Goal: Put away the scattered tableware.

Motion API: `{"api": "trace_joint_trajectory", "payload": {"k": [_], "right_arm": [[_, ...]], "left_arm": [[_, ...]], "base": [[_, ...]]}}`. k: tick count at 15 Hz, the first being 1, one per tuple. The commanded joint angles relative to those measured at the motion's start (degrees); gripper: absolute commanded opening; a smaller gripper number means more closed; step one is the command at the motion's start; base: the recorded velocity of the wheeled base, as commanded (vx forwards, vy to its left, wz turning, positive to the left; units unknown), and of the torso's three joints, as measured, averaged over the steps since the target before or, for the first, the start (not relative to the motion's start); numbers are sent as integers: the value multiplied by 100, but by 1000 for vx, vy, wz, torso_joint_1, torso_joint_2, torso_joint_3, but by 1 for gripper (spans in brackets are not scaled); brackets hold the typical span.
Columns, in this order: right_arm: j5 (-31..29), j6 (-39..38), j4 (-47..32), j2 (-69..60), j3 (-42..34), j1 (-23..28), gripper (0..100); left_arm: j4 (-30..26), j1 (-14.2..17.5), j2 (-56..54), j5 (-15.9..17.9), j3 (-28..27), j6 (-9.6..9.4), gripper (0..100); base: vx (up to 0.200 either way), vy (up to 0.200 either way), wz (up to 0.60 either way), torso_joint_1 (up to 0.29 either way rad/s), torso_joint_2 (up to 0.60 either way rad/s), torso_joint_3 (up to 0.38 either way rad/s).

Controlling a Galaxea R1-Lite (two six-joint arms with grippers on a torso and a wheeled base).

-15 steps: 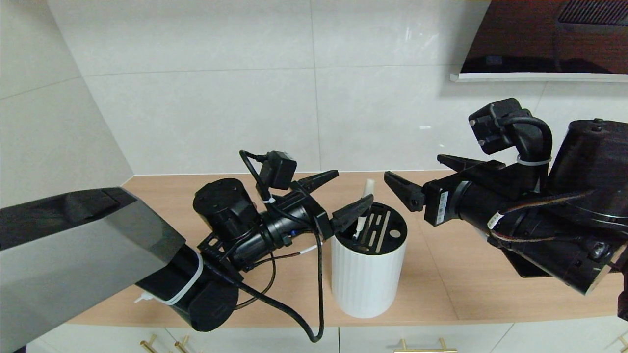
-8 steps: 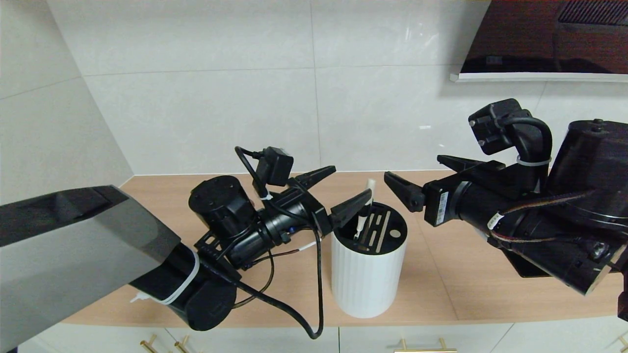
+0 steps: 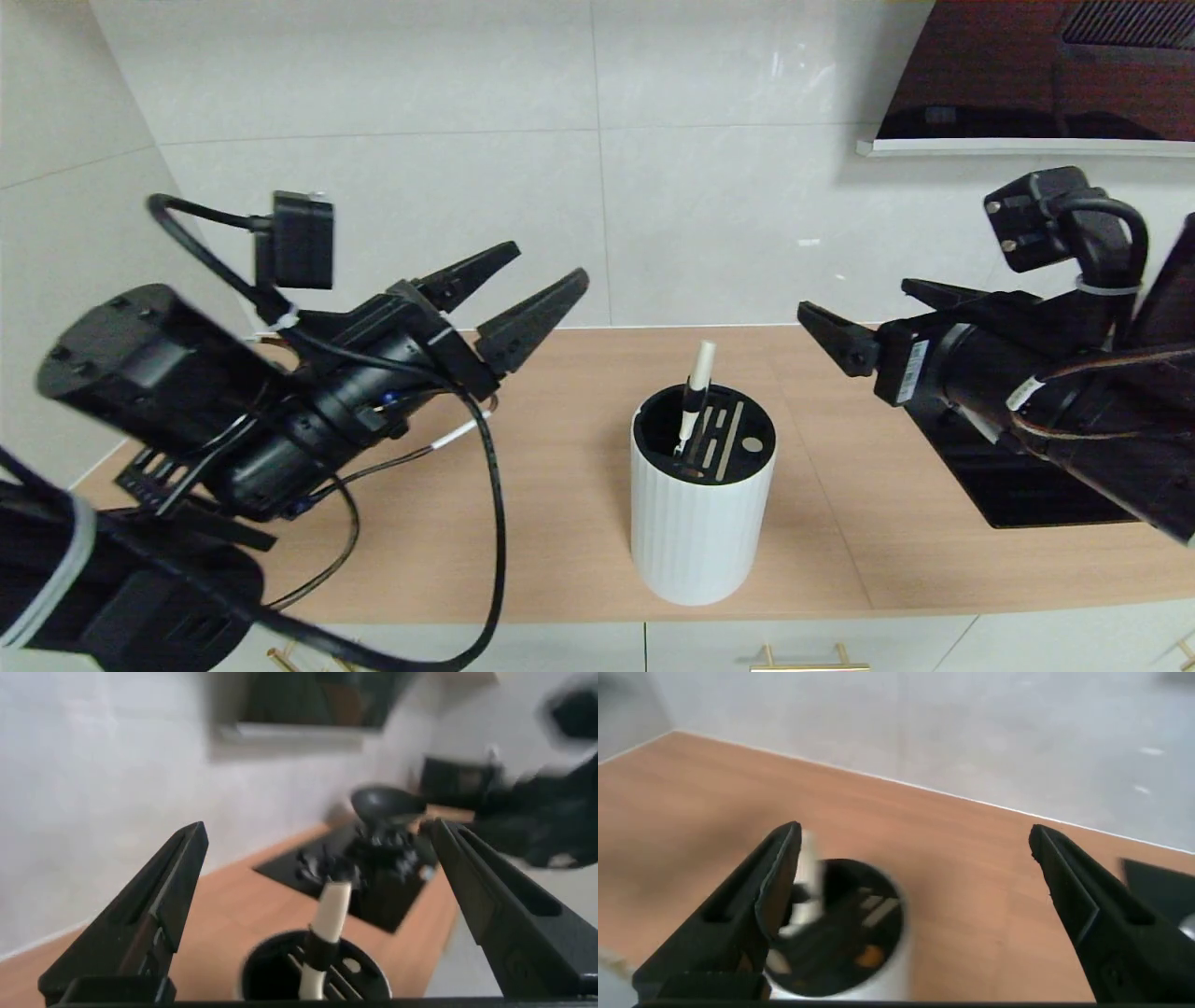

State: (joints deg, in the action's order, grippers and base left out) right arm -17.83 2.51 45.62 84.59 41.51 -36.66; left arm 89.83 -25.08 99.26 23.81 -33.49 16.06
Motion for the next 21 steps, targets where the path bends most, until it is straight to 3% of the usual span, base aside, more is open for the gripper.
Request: {"api": "trace_joint_trajectory", "payload": {"k": [1, 2, 5, 6, 8, 9, 10, 12, 14, 16, 18, 21], "right_arm": [[8, 4, 0, -619, -530, 633, 100], [8, -5, 0, -1041, -1004, 1020, 100], [140, 4, -18, -1999, -1927, 1864, 100], [237, 4, -53, -2632, -2261, 2119, 100], [272, 13, -176, -3537, -2648, 2268, 100], [263, 21, -448, -4029, -2701, 2268, 100], [254, 30, -932, -4574, -2692, 2268, 100], [228, 215, -1978, -5506, -2542, 2268, 100], [228, 267, -3322, -6543, -2332, 2549, 100], [254, 267, -3656, -7035, -2358, 2910, 100], [263, 285, -4131, -7642, -2358, 3235, 100], [272, 382, -4553, -8459, -2446, 3710, 100]], "left_arm": [[-10, 354, -1110, 1, 905, 56, 100], [17, 425, -1453, 10, 1503, 56, 100], [-1, 521, -2262, 10, 2285, 56, 100], [-18, 521, -2806, -17, 2769, 56, 100], [-203, 530, -3721, -315, 3349, 108, 100], [-713, 565, -4388, -641, 3349, 223, 100], [-1319, 741, -5065, -720, 3322, 240, 100], [-2497, 1110, -6120, -702, 3314, 240, 100], [-4510, 1418, -7763, -614, 2988, 240, 100], [-5898, 1725, -8660, -394, 2602, 240, 100], [-6689, 2059, -9346, -184, 2531, 240, 100], [-6839, 2499, -9917, -157, 2707, 231, 100]], "base": [[0, 0, 0, 0, 0, 0], [0, 0, 0, 0, 0, 0], [0, 0, 0, 0, 0, 0], [0, 0, 0, 0, 0, 0], [0, 0, 0, 0, 0, 0], [0, 0, 0, 0, 0, 0], [0, 0, 0, 0, 0, 0], [0, 0, 0, 0, 0, 0], [0, 0, 0, 0, 0, 0], [0, 0, 0, 0, 0, 0], [0, 0, 0, 0, 0, 0], [0, 0, 0, 0, 0, 0]]}}
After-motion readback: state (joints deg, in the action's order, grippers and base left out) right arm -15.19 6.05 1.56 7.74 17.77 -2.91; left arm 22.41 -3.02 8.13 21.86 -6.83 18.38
